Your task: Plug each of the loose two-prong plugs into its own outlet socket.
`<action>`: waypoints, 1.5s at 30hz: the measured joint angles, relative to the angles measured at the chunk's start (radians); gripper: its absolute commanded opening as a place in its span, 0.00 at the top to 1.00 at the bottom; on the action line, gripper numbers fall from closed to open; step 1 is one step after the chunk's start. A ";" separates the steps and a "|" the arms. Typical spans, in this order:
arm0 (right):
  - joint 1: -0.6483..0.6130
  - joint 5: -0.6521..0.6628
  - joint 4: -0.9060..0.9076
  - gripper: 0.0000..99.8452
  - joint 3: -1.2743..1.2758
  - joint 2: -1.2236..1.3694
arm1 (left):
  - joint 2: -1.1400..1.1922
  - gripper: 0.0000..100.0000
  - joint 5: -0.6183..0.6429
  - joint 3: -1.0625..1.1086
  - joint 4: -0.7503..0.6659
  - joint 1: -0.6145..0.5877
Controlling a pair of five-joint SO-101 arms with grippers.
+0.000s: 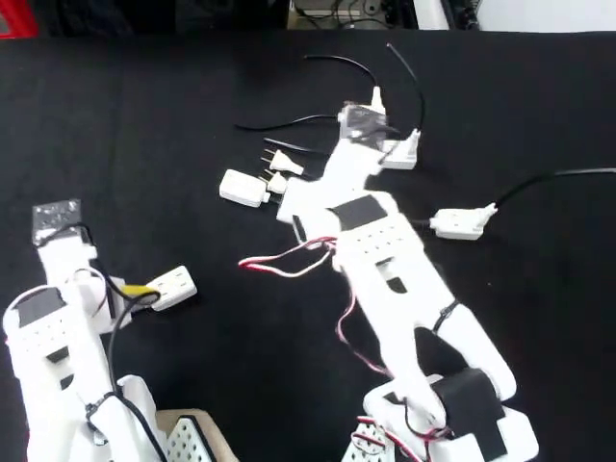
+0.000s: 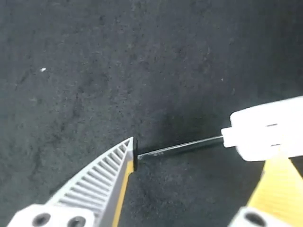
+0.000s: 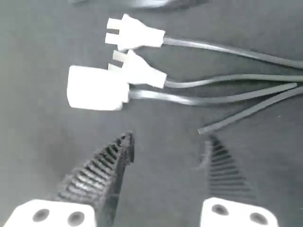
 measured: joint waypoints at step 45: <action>0.064 1.003 -0.021 0.92 -0.456 0.588 | -0.002 0.59 -0.124 0.084 -0.100 0.003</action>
